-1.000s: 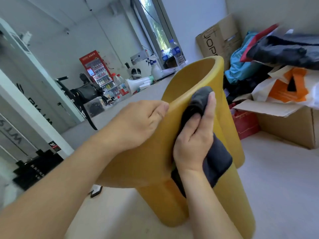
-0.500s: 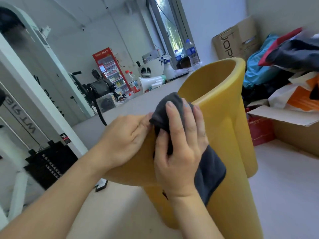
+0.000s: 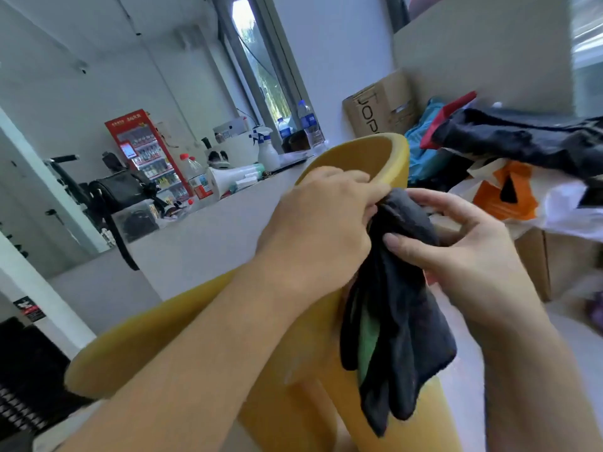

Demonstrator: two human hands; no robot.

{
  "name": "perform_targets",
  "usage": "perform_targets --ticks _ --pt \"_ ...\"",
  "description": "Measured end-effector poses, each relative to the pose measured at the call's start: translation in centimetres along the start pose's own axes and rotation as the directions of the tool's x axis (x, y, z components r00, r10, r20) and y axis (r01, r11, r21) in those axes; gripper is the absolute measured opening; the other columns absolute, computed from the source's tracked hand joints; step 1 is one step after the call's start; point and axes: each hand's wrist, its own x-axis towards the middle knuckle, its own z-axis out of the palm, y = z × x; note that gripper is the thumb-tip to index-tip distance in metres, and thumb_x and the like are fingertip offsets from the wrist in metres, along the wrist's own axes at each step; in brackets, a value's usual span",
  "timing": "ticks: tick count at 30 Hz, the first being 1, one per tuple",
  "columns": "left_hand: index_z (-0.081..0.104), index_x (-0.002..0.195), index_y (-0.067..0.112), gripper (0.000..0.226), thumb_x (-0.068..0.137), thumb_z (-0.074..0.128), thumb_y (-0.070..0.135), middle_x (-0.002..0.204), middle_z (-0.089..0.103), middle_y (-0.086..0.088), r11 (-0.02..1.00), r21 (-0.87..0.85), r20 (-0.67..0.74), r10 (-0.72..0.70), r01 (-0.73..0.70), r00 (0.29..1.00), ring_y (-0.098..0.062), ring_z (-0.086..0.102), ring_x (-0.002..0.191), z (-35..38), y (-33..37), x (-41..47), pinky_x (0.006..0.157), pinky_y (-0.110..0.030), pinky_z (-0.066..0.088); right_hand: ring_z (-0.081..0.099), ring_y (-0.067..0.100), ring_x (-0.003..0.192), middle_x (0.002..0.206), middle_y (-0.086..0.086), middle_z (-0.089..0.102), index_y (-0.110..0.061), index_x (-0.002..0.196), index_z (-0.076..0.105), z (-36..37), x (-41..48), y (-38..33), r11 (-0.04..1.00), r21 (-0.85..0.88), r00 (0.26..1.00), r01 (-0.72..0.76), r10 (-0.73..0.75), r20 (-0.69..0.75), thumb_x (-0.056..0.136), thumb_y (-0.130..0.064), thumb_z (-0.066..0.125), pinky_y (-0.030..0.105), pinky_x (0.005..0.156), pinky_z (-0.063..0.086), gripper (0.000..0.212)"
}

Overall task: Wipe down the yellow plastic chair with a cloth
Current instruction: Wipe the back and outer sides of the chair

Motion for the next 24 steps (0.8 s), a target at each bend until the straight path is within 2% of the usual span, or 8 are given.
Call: perform_targets --ticks 4,8,13,15,18,20,22,24 --pt "0.073 0.096 0.017 0.023 0.083 0.054 0.015 0.101 0.069 0.001 0.983 0.168 -0.271 0.123 -0.079 0.955 -0.026 0.056 0.098 1.7 1.3 -3.3 0.083 -0.041 0.044 0.073 0.028 0.087 0.093 0.014 0.075 -0.014 0.113 0.065 -3.6 0.2 0.1 0.989 0.059 0.928 -0.137 0.107 0.356 0.059 0.004 0.074 0.028 0.068 0.058 0.058" --pt "0.064 0.119 0.019 0.036 0.093 0.044 0.035 0.116 0.064 -0.002 0.997 0.028 -0.218 -0.059 0.067 0.974 -0.025 0.056 0.099 5.0 4.7 -6.8 0.100 -0.040 0.036 0.067 0.025 0.079 0.092 0.015 0.070 -0.010 0.106 0.059 -3.9 -0.4 3.3 0.973 0.138 0.937 -0.184 0.131 0.324 0.056 0.017 0.076 0.029 0.067 0.057 0.060" --pt "0.030 0.135 0.059 0.070 0.084 0.053 0.017 0.136 0.038 0.004 0.900 -0.373 -0.087 -0.275 0.225 0.958 -0.018 0.051 0.098 8.7 8.6 -7.7 0.085 -0.034 0.049 0.058 0.027 0.071 0.086 0.014 0.062 -0.014 0.092 0.055 -7.2 -0.3 3.4 0.941 0.261 0.956 -0.214 0.147 0.255 0.057 0.014 0.066 0.027 0.055 0.049 0.047" --pt "0.031 0.132 0.063 0.073 0.082 0.051 0.014 0.121 0.046 0.014 0.842 -0.486 -0.055 -0.299 0.236 0.953 -0.009 0.054 0.092 8.9 9.0 -7.1 0.081 -0.028 0.048 0.053 0.027 0.070 0.081 0.018 0.058 -0.014 0.087 0.056 -8.4 -0.2 2.8 0.961 0.136 0.958 -0.242 0.215 0.189 0.058 0.012 0.068 0.033 0.059 0.048 0.041" --pt "0.059 0.119 0.050 0.063 0.081 0.048 0.001 0.106 0.064 0.022 0.662 -0.709 -0.086 -0.425 0.244 0.901 0.003 0.060 0.096 8.8 8.9 -5.8 0.084 -0.011 0.043 0.052 0.022 0.064 0.067 0.010 0.058 -0.014 0.077 0.060 -9.7 0.1 1.9 0.952 -0.259 0.986 -0.163 0.165 -0.014 0.063 0.018 0.066 0.037 0.063 0.046 0.036" --pt "0.072 0.101 0.041 0.059 0.084 0.045 -0.009 0.099 0.071 0.017 0.491 -0.826 -0.036 -0.537 0.278 0.843 -0.002 0.064 0.093 8.4 9.1 -4.7 0.088 -0.020 0.048 0.054 0.015 0.058 0.063 -0.005 0.062 -0.018 0.074 0.064 -10.8 0.1 0.5 0.853 -0.513 0.993 -0.096 0.050 -0.104 0.064 0.016 0.061 0.029 0.056 0.044 0.035" --pt "0.077 0.086 0.030 0.054 0.084 0.042 -0.012 0.093 0.073 0.013 0.399 -0.874 -0.024 -0.605 0.277 0.796 -0.005 0.066 0.093 8.2 9.4 -3.2 0.089 -0.027 0.051 0.059 0.013 0.058 0.071 -0.008 0.067 -0.025 0.079 0.069 -12.3 -0.4 -1.4 0.826 -0.560 0.997 -0.066 0.079 -0.001 0.069 0.006 0.066 0.020 0.055 0.045 0.034" --pt "0.074 0.069 0.024 0.053 0.079 0.039 -0.014 0.083 0.073 0.010 0.336 -0.908 -0.031 -0.652 0.251 0.758 -0.010 0.067 0.086 7.9 9.4 -1.2 0.083 -0.033 0.053 0.067 0.001 0.082 0.098 -0.013 0.070 -0.043 0.101 0.069 -13.5 -1.5 -3.3 0.868 -0.482 0.945 -0.119 0.248 0.213 0.061 -0.029 0.084 0.022 0.077 0.051 0.045"
